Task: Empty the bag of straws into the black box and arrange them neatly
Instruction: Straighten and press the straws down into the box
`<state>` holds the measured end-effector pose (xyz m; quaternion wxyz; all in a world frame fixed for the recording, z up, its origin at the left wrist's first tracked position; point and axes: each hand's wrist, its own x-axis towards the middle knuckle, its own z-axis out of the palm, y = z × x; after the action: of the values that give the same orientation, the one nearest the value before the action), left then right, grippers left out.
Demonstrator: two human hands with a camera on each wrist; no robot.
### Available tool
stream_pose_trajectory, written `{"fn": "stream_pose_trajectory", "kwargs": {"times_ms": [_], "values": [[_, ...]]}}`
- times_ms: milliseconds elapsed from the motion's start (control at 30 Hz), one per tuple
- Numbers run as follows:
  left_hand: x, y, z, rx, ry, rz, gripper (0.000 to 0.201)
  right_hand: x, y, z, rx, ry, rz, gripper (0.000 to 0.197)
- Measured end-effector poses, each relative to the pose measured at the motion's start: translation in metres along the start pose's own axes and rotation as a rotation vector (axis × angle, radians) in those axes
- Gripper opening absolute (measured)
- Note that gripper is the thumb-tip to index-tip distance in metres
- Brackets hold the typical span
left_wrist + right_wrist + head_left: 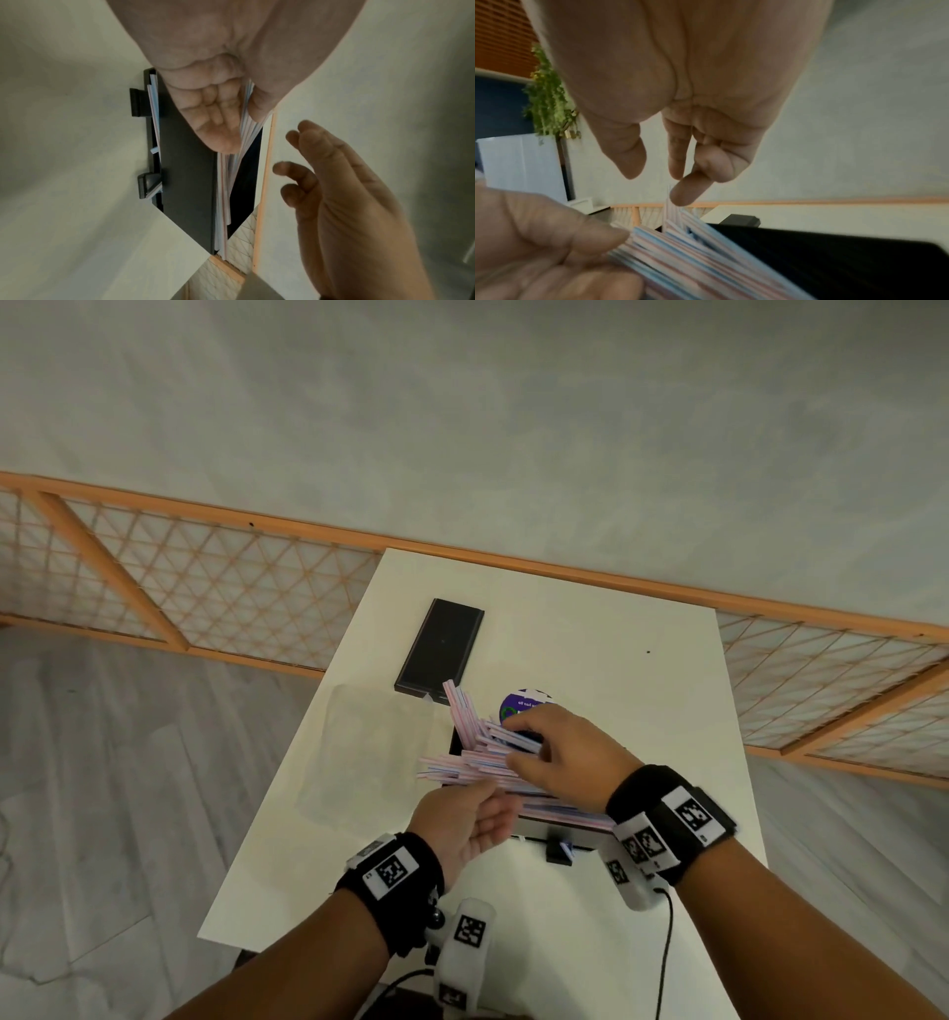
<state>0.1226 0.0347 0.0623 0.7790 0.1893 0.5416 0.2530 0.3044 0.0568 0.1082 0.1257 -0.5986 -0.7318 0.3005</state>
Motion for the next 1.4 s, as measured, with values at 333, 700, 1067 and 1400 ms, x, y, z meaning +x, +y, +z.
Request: {"fn": "stream_pose_trajectory", "kwargs": {"times_ms": [333, 700, 1067, 1400], "values": [[-0.021, 0.004, -0.028, 0.565, 0.341, 0.813, 0.006, -0.057, 0.026, 0.023, -0.147, 0.088, 0.026, 0.037], [0.029, 0.005, -0.022, 0.645, 0.301, 0.471, 0.092, -0.073, 0.039, 0.058, -0.152, 0.201, 0.077, 0.03], [0.05, -0.004, -0.006, 1.121, 0.364, 0.636, 0.104, -0.037, 0.027, 0.034, -0.118, 0.202, 0.095, 0.04], [0.038, -0.007, -0.019, 1.578, 0.108, 1.107, 0.103, 0.027, 0.026, 0.032, -0.266, -0.021, 0.091, 0.027]]}}
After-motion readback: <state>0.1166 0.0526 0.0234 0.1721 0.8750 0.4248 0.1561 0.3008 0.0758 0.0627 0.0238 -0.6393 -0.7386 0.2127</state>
